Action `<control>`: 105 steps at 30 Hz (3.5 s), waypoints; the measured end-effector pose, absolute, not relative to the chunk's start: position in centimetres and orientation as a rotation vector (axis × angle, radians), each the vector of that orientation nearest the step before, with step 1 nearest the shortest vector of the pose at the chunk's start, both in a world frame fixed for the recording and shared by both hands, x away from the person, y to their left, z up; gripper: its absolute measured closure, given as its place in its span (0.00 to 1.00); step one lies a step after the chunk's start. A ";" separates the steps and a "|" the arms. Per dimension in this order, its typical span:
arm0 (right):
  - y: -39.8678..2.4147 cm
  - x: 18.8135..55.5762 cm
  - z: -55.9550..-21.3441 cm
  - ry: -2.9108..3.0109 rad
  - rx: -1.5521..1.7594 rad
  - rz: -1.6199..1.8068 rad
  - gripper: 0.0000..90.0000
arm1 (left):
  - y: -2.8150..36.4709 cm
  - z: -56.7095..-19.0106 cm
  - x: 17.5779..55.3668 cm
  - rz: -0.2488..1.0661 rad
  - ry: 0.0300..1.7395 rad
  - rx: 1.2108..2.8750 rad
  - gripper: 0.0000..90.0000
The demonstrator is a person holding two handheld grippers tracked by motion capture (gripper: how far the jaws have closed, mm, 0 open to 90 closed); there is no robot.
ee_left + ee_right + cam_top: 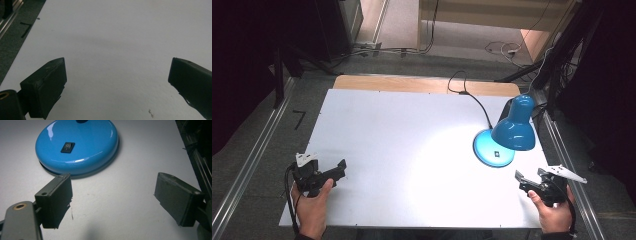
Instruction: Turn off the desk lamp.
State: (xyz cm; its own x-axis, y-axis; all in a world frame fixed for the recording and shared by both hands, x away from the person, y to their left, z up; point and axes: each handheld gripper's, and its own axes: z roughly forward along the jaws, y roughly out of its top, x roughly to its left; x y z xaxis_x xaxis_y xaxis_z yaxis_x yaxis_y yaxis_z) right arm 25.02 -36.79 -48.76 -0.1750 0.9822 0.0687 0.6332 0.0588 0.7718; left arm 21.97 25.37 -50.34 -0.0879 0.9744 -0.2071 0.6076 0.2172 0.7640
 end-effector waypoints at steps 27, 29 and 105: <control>-35.1 25.5 -48.8 1.887 1.570 0.975 0.15 | 25.4 -50.3 21.9 0.655 1.782 1.478 0.03; -35.0 25.5 -48.7 1.886 1.570 0.978 0.15 | 25.4 -50.3 21.9 0.655 1.780 1.478 0.03; -32.1 27.9 -49.1 1.895 1.534 1.016 0.34 | 25.3 -50.5 22.0 0.651 1.780 1.485 0.03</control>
